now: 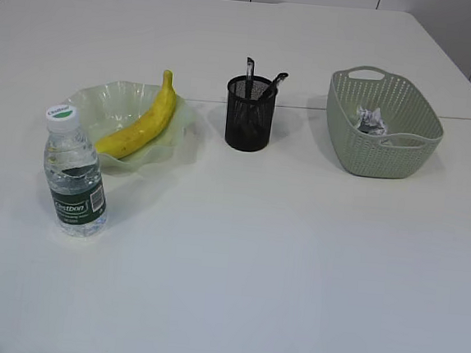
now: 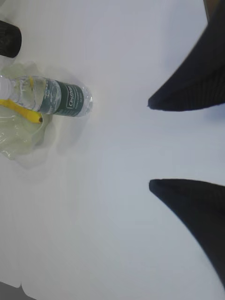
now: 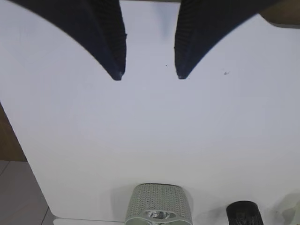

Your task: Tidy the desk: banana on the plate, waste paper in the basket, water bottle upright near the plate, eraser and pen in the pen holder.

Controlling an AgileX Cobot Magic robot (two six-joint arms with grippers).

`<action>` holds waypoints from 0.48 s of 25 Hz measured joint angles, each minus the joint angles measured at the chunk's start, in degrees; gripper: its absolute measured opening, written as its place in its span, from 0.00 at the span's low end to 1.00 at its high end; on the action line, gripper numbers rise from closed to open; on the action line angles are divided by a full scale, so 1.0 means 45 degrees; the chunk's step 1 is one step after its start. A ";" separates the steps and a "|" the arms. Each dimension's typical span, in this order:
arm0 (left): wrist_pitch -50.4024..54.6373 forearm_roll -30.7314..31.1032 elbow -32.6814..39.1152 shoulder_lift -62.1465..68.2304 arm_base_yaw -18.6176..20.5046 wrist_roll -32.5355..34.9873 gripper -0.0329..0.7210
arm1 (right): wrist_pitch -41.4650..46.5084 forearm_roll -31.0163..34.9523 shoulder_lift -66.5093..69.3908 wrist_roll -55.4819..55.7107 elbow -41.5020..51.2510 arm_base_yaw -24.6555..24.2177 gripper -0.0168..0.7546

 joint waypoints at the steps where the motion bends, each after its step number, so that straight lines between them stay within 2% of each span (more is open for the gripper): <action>1: 0.0000 0.0000 0.0000 0.0000 0.0000 0.0000 0.49 | 0.0000 0.0000 0.0000 0.0000 0.0000 -0.0004 0.37; 12: 0.0000 0.0000 0.0000 0.0000 0.0000 0.0000 0.49 | 0.0000 0.0000 0.0000 0.0000 0.0000 -0.0025 0.37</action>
